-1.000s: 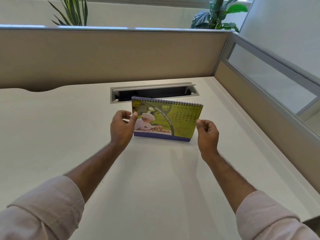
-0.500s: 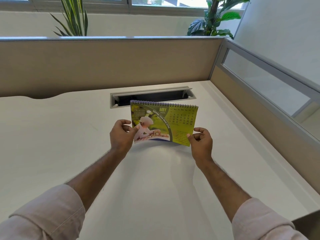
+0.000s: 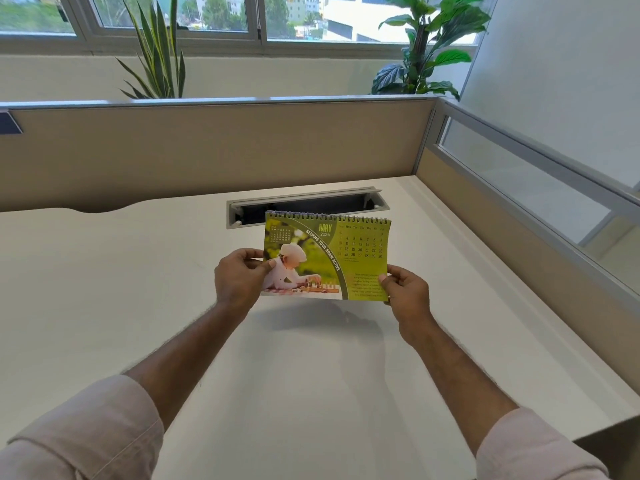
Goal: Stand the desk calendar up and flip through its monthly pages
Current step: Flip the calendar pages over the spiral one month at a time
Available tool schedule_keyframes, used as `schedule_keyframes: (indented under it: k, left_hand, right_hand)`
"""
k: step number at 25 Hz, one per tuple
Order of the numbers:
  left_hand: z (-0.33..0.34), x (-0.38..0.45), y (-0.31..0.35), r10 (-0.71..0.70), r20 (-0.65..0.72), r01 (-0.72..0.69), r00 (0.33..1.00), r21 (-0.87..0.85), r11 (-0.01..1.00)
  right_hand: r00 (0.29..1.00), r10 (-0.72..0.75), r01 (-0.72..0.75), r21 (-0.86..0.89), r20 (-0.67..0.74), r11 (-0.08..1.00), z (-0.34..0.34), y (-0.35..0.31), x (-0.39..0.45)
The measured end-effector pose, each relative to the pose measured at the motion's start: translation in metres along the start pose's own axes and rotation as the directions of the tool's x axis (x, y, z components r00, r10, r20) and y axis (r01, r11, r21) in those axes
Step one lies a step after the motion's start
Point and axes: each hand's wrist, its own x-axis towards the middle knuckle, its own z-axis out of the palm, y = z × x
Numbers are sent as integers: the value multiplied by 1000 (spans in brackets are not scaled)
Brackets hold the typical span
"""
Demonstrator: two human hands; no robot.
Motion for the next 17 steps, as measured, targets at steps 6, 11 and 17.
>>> schedule_keyframes:
  k: [6,11,17]
  left_hand:
    - [-11,6,0,43,72,-45,996,29,999]
    - [-28,23,20,66,236,-14,970,-215,976]
    - [-37,43,59,82,315,44,945,-374,926]
  right_hand:
    - [994,85,-97,195,69,976,-6,-25,-15]
    - [989,67,-104,296,134,950,-10,-53,-12]
    - [997,-19,-7,315,79,949,-6,-90,2]
